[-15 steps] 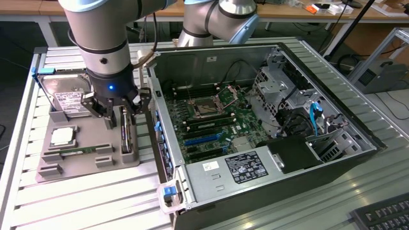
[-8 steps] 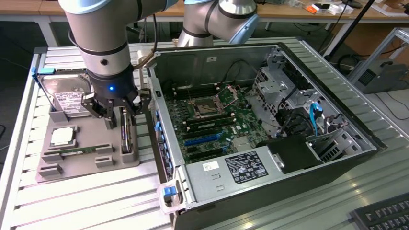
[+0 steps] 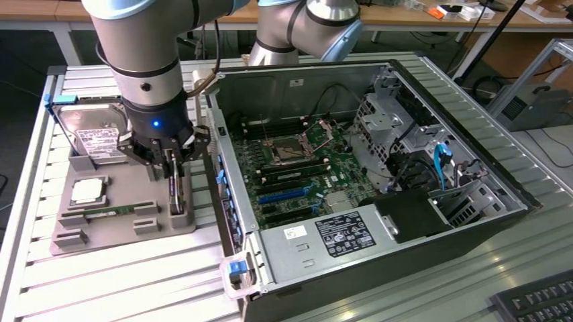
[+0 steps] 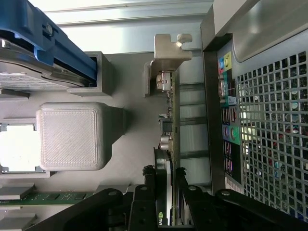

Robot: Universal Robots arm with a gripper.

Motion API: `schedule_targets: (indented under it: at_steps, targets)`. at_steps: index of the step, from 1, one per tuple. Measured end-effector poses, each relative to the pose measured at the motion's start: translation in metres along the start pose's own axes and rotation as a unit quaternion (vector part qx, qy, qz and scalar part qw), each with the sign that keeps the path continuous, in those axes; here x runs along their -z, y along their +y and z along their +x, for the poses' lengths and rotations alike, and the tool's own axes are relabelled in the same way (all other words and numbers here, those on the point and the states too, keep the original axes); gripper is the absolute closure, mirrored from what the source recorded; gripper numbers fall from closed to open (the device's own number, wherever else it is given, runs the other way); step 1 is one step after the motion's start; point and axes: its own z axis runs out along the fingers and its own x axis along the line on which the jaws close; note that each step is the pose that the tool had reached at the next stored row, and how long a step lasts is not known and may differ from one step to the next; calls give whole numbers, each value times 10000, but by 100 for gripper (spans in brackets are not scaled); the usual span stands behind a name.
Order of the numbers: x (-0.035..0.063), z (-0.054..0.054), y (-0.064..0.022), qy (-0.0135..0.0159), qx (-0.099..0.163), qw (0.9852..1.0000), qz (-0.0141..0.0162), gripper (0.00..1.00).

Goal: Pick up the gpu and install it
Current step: 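Pick up the gpu and move the gpu toward the slot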

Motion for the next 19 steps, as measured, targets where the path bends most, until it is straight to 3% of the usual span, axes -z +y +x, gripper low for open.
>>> schedule_targets:
  at_steps: [15,19]
  targets:
    - [0,0,0,0,0,10000,0,73]
    - [107,-3,3,0,0,10000,0,73]
